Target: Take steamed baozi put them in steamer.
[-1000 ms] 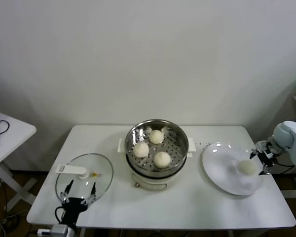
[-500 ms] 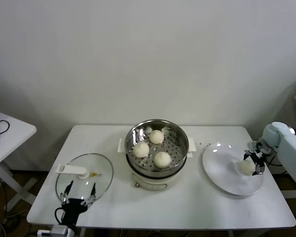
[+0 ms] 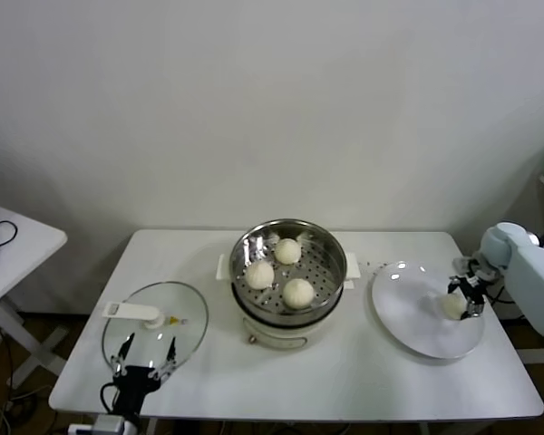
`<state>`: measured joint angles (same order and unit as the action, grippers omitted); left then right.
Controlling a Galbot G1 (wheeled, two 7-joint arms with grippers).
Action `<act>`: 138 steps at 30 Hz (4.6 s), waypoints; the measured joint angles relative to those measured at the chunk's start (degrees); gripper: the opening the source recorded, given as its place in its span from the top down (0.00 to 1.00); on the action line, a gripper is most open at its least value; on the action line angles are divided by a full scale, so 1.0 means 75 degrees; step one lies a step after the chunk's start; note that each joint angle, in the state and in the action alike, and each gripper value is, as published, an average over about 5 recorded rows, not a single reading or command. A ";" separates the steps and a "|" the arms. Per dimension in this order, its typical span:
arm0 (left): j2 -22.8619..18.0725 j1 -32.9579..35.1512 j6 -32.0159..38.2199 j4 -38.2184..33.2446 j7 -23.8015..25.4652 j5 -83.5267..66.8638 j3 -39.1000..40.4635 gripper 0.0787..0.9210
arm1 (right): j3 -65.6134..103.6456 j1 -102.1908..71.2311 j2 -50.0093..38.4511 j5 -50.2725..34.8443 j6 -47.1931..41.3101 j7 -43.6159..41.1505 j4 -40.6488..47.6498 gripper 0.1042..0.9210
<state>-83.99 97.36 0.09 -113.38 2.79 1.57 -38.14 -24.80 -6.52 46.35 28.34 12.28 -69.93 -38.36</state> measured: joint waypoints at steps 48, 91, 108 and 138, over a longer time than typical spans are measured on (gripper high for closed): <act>-0.0162 -0.0183 0.0111 -0.0156 -0.0025 -0.0008 0.0197 0.12 | -0.6997 0.5806 0.1066 -0.8881 -0.3328 0.0720 -0.2834 0.27; -0.0021 -0.0101 0.0145 -0.0026 0.0002 -0.0375 0.0126 0.12 | -0.8379 0.5231 0.2661 -0.8802 -0.3509 0.1015 -0.2348 0.26; -0.0011 -0.0114 0.0146 0.0003 0.0005 -0.0410 0.0104 0.12 | -0.8368 0.5123 0.2764 -0.8646 -0.3463 0.1001 -0.2274 0.13; 0.0036 -0.0436 -0.0030 0.0038 0.0009 -0.0388 0.0105 0.12 | -0.7360 0.5787 0.0659 -0.9492 -0.3371 0.1683 -0.4244 0.12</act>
<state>-83.72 94.09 -0.14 -113.10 2.85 -1.33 -37.35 -79.99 36.88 51.29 -42.85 -13.00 -57.31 -70.18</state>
